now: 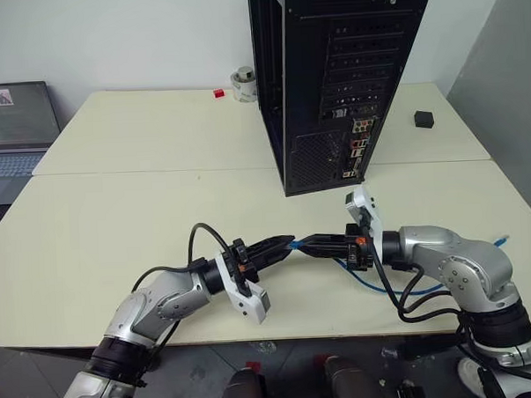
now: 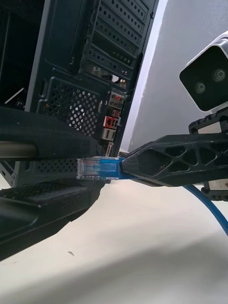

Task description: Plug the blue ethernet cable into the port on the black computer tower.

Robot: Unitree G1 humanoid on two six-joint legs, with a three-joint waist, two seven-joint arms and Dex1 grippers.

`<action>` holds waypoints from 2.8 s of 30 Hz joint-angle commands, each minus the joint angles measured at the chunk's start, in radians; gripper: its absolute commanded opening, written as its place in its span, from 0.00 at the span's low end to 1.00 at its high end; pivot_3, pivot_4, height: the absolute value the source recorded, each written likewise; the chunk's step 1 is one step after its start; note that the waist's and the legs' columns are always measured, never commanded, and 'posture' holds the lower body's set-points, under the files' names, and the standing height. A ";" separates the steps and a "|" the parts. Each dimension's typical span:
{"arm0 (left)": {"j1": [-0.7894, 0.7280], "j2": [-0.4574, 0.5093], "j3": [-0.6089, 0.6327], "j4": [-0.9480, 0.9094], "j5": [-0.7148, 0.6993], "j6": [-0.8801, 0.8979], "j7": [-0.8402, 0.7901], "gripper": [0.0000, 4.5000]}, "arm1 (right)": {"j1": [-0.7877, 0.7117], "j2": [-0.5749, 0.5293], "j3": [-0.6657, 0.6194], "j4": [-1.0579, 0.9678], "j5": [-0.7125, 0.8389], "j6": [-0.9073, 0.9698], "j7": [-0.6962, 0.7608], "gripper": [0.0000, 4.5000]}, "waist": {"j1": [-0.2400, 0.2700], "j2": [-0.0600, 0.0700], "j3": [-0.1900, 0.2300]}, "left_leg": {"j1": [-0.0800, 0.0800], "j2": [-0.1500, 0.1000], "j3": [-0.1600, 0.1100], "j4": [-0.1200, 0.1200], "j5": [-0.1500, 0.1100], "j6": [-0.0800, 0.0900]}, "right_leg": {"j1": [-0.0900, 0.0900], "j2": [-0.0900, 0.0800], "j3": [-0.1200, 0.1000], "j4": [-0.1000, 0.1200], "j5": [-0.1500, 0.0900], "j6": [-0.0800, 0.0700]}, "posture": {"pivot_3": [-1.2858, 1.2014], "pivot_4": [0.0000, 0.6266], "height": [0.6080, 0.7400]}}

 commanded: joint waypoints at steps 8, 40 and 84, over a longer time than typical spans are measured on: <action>0.008 0.016 -0.023 -0.015 -0.051 -0.046 -0.004 0.06 | -0.038 -0.014 -0.021 -0.007 0.040 0.022 0.022 0.00 | 0.000 0.000 0.000 | 0.000 0.000 0.000 0.000 0.000 0.000 | 0.000 0.000 0.000 0.000 0.000 0.000 | 0.52 0.24 1.00; -0.078 -0.205 -0.034 -0.475 -0.916 1.332 -0.271 0.99 | 0.051 0.004 -0.162 -0.131 -0.334 -0.254 -0.497 0.00 | -0.004 0.000 0.000 | -0.001 0.000 -0.001 0.001 0.000 0.000 | 0.000 0.006 0.001 0.001 0.000 0.000 | 0.52 0.24 1.00; -0.165 -0.304 -0.018 -0.432 -0.784 1.423 -0.232 0.99 | -0.183 0.317 -0.170 0.256 -0.556 -0.420 -0.783 0.00 | -0.003 0.001 0.000 | -0.001 0.000 0.001 0.000 0.000 0.000 | -0.001 0.006 0.004 0.000 0.000 0.000 | 0.52 0.24 1.00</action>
